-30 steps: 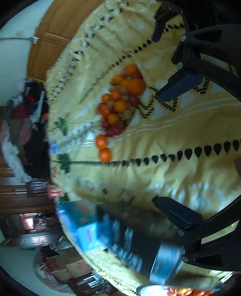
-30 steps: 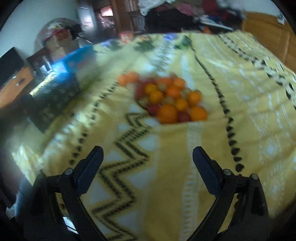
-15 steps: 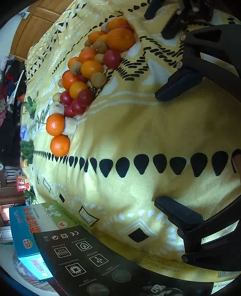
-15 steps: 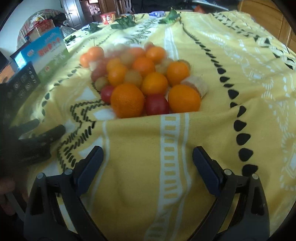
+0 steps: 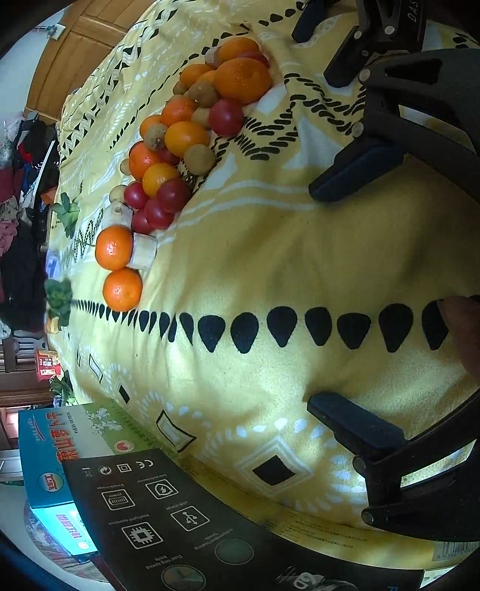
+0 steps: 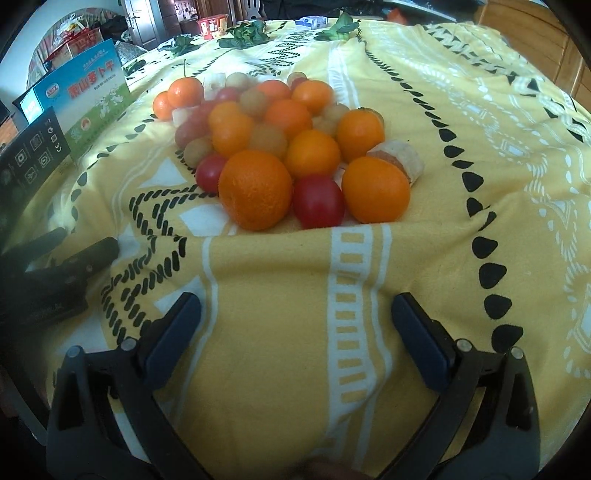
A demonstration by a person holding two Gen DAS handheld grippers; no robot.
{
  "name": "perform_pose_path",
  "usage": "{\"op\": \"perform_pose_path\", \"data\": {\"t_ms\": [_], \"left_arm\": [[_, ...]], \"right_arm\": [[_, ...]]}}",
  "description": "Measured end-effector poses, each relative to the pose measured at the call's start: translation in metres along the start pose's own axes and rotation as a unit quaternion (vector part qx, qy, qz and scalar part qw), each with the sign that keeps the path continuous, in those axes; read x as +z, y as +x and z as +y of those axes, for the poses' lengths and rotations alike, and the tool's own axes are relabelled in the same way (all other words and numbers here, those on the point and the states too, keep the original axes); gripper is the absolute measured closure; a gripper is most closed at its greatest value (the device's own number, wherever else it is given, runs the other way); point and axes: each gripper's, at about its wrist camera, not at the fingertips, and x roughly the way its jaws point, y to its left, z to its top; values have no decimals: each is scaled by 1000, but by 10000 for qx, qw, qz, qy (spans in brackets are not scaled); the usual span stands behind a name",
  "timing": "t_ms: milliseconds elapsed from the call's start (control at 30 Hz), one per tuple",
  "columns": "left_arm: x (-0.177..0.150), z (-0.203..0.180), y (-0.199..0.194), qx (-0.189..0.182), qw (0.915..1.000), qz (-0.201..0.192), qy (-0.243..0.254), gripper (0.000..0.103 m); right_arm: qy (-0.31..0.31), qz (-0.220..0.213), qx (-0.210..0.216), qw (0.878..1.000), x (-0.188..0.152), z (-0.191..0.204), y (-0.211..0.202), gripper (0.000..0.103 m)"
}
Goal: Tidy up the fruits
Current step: 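Move both tools back toward the fruit pile on the bed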
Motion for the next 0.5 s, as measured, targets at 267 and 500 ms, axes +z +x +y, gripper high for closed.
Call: {"op": "perform_pose_path", "data": {"t_ms": [267,500], "left_arm": [[0,2,1,-42,10000,-15,-27,0],[0,1,2,-25,10000,-45,-23,0]], "right_arm": [[-83,-321,-34,9994,-8,2,-2,0],[-116,-342,-64,9993,-7,2,-1,0]]}}
